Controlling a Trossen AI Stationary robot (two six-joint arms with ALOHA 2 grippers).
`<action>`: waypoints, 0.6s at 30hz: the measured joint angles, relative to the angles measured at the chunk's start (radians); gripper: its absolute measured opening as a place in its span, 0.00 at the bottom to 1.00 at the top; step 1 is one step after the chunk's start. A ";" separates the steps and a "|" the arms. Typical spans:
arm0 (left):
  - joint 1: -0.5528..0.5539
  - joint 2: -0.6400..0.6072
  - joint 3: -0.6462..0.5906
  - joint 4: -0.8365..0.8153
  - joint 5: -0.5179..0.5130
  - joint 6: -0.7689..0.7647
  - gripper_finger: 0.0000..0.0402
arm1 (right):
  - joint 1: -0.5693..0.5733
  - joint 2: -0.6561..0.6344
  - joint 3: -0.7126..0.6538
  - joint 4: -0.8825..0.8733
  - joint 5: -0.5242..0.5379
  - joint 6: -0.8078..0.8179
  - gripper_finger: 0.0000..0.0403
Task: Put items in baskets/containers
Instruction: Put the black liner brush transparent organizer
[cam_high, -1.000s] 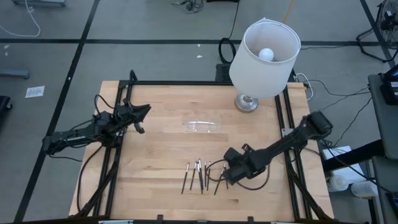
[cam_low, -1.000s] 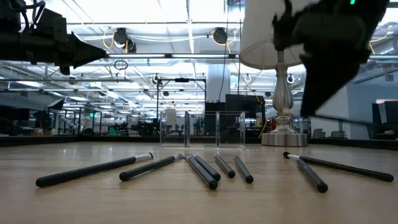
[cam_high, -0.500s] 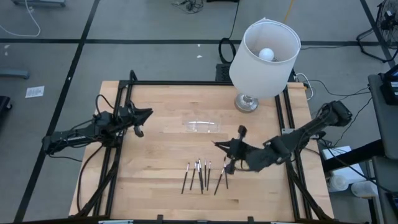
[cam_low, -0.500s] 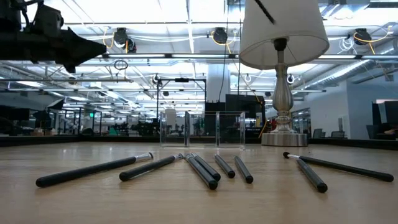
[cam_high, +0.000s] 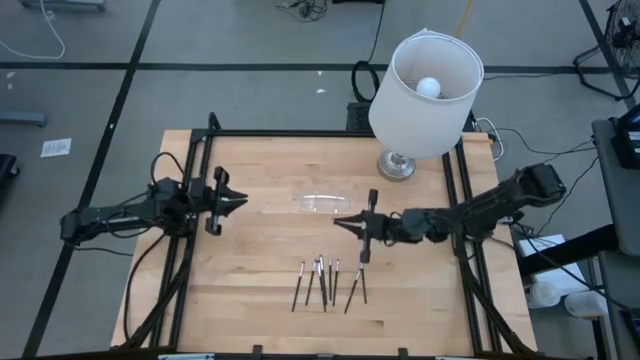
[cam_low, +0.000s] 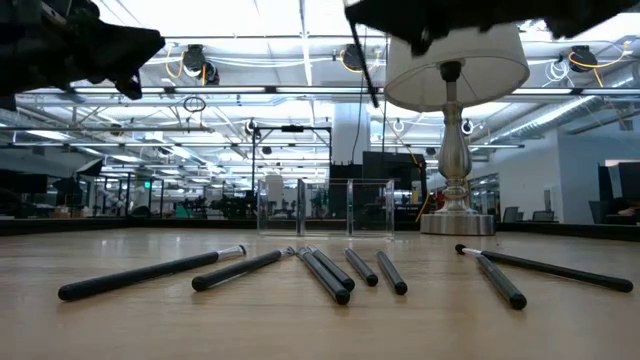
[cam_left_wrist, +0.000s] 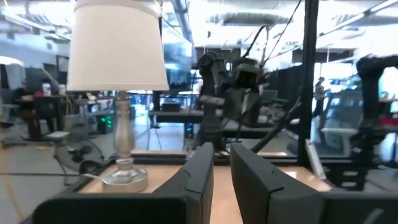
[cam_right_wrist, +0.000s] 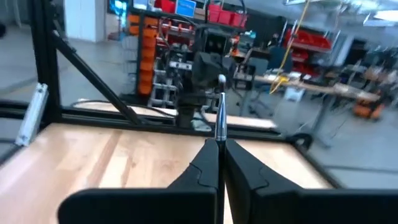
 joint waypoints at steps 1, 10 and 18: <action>-0.005 0.025 0.000 0.025 -0.004 -0.012 0.15 | -0.016 0.005 -0.003 0.004 -0.022 0.020 0.00; -0.040 0.340 0.145 0.195 -0.081 -0.049 0.15 | -0.048 0.043 -0.002 0.072 -0.076 0.005 0.00; -0.059 0.765 0.453 0.182 -0.050 0.089 0.17 | -0.066 0.041 -0.002 0.125 -0.101 -0.032 0.00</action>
